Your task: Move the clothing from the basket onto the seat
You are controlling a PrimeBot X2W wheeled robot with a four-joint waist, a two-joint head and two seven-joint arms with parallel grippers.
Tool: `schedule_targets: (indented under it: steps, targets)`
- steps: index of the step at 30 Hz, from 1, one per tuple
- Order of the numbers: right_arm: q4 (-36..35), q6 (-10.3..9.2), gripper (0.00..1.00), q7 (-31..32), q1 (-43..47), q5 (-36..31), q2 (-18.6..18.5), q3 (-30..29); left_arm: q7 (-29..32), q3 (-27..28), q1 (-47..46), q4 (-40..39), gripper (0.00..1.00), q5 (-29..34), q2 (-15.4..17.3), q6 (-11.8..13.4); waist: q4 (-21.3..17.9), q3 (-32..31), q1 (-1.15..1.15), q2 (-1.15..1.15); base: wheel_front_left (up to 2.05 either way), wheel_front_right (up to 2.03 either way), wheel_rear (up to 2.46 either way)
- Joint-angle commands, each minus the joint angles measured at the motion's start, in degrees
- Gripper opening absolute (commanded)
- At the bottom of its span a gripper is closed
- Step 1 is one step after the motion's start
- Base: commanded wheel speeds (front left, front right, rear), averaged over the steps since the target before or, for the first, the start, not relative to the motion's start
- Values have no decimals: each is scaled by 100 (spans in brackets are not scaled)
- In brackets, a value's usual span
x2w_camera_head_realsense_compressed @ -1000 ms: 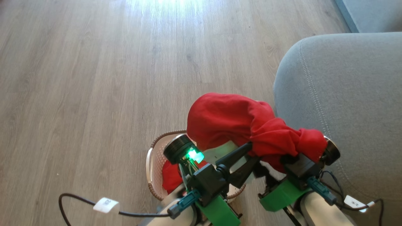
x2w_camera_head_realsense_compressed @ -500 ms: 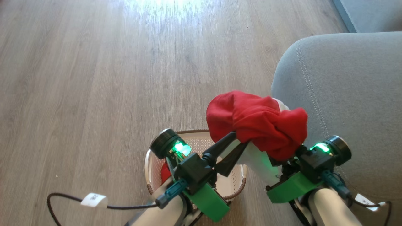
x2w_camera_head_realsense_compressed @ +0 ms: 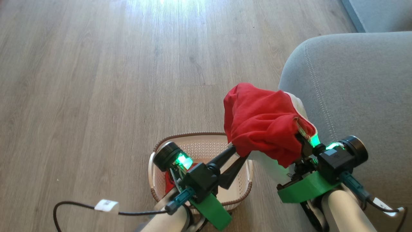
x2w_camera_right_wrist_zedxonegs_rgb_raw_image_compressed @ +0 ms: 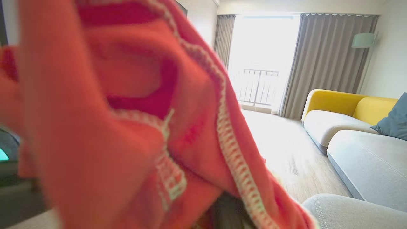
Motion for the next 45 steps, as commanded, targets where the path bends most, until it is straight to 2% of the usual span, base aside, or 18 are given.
schedule_targets:
  steps: [1, 6, 7, 8, 9, 20, 33, 45]
  targets:
    - [-295, -3, 0, -38, -138, 48, 58, -13, -22, 185, -95, -3, 0, 103, 15, -43, 10, 12, 0, 0, 0, 0, 0]
    - [-292, -3, 0, -38, -151, 48, 57, -12, -22, 206, -109, 161, 0, 166, 14, -66, 33, 31, 0, 0, 0, 0, 0]
    - [-291, -3, 0, -38, -153, 47, 57, -12, -22, 204, -106, 188, 17, 169, 14, -71, 37, 33, 0, 0, 0, 0, 0]
    - [-290, -3, 0, -38, -154, 46, 58, -12, -22, 203, -104, 217, 45, 173, 13, -73, 41, 33, 0, 0, 0, 0, 0]
    - [-292, -3, 0, -38, -155, 45, 58, -11, -22, 205, -103, 241, 100, 175, 13, -74, 43, 36, 0, 0, 0, 0, 0]
    - [-301, -3, 0, -38, -195, -42, 32, -176, -22, 305, -106, 345, 100, 177, 10, -51, 45, 49, 0, 0, 0, 0, 0]
    - [-386, -3, 0, -38, -214, -207, -54, -720, -22, 428, 138, 632, 100, 207, 31, -147, 24, 39, 0, 0, 0, 0, 0]
    - [-222, -3, 0, -38, -15, -298, 67, -1352, -22, 506, 313, 959, 100, 99, 29, -295, 17, 30, 0, 0, 0, 0, 0]
